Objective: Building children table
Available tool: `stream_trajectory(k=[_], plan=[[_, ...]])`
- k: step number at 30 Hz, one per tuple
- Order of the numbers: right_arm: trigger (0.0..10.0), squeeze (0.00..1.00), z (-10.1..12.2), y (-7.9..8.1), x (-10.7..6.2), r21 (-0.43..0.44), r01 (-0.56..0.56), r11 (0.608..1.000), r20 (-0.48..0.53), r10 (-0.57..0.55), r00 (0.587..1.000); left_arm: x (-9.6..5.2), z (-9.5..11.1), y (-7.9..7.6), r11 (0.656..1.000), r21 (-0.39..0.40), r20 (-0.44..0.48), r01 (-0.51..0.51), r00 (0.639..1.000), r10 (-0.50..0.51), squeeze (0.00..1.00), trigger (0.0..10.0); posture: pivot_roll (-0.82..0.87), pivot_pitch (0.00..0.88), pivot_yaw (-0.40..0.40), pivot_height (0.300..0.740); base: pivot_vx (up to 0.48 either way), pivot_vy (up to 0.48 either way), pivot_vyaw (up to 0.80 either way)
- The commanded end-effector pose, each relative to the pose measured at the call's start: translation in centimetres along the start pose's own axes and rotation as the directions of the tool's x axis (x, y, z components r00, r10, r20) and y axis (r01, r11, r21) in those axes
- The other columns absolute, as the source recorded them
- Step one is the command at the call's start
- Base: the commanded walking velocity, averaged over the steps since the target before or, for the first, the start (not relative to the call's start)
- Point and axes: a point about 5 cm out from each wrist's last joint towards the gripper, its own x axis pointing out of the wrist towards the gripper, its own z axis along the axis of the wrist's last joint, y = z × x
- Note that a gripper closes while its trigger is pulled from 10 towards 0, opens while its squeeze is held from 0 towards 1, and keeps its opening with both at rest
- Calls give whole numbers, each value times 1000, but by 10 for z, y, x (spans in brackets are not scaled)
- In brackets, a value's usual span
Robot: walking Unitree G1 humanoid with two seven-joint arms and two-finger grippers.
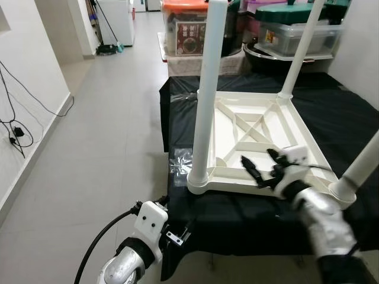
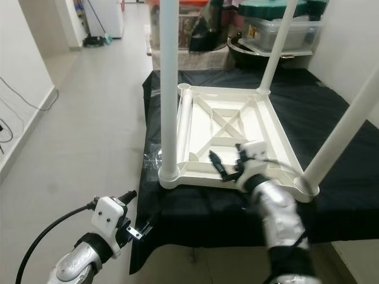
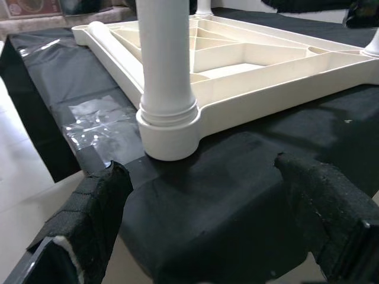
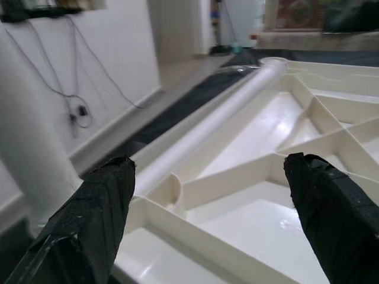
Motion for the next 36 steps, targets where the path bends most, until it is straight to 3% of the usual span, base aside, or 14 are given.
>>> stream_trajectory(k=[1, 2, 4, 7, 13, 22, 31, 32, 36], plan=[[10000, 0, -1, 0, -1, 55, -140, 989, -28, 142, 989, -3, 2, -3, 1000, 0, 6, 14, 1000, -14, 0, 10000, 101, 64, -30, 740, 0, 0, 0], [10000, 0, -1, 0, -1, 55, -140, 989, -28, 142, 989, -3, 2, -3, 1000, 0, 6, 14, 1000, -14, 0, 10000, 101, 64, -30, 740, 0, 0, 0], [10000, 0, 6, -2, 0, 76, -261, 962, -33, 264, 964, -5, 4, -4, 1000, 1, 19, 18, 1000, -18, 0, 10000, 108, 74, -32, 740, 0, 0, 0], [10000, 0, 12, 10, 10, 58, -434, 899, -67, 437, 897, -6, 6, -4, 1000, 5, 25, 17, 1000, -17, 0, 10000, 120, 87, -32, 740, 0, 0, 0], [10000, 0, 22, 30, 39, 40, -549, 835, -51, 551, 833, -9, 8, -5, 1000, 11, 28, 15, 999, -15, 0, 10000, 135, 101, -34, 740, 0, 0, 0], [10000, 0, 31, 45, 67, 14, -590, 807, -24, 590, 807, -10, 10, -8, 1000, 11, 26, 12, 1000, -12, 0, 10000, 141, 113, -43, 740, 0, 0, 0], [10000, 0, 36, 54, 80, 8, -607, 795, 6, 606, 795, -11, 10, -9, 1000, 3, 22, 13, 1000, -14, 0, 10000, 141, 116, -43, 740, 0, 0, 0], [10000, 0, 37, 64, 90, 10, -619, 786, 19, 618, 786, -11, 10, -9, 1000, 3, 21, 12, 1000, -12, 0, 10000, 150, 118, -47, 740, 0, 0, 0], [10000, 0, 39, 75, 99, 13, -643, 766, 25, 642, 766, -11, 10, -9, 1000, 4, 21, 7, 1000, -8, 0, 10000, 151, 118, -49, 740, 0, 0, 0]])
